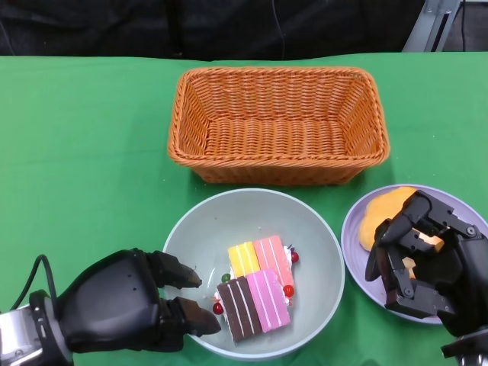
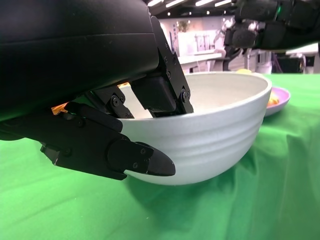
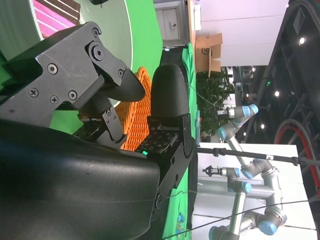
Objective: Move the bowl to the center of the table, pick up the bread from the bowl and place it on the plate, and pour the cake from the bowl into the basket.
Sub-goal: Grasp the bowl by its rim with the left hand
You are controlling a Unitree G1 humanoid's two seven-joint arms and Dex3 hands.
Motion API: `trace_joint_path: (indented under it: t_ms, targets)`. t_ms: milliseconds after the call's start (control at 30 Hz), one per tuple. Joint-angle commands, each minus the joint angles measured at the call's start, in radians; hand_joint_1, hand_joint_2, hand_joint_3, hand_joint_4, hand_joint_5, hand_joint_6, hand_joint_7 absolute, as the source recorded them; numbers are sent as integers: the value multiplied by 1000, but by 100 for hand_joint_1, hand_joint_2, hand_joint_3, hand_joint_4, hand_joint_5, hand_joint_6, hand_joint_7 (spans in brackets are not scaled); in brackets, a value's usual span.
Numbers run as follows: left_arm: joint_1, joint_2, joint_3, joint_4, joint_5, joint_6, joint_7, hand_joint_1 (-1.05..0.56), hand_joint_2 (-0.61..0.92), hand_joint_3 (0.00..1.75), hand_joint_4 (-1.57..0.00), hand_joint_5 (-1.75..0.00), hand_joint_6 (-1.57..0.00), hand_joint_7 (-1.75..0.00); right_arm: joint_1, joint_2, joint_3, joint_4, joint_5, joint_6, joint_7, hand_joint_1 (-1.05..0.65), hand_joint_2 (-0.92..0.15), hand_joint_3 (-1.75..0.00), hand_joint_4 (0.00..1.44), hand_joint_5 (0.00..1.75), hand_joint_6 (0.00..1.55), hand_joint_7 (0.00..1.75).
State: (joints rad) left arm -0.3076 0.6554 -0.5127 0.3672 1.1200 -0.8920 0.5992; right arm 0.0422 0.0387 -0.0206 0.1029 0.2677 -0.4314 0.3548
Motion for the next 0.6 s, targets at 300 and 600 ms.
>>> trace_joint_path:
  t_ms: [300, 600]
  targets:
    - [57, 3, -2, -113, -56, 115, -211, -45, 92, 13, -90, -8, -91, 0, 19, 0, -1, -33, 9, 6, -9, -5, -50, -127, 77, 174, 68, 151]
    - [74, -35, -27, -102, -31, 176, -173, -45, 92, 9, -90, -8, -88, 0, 27, 6, 3, -46, 7, 7, -14, -6, -50, -126, 77, 174, 68, 151]
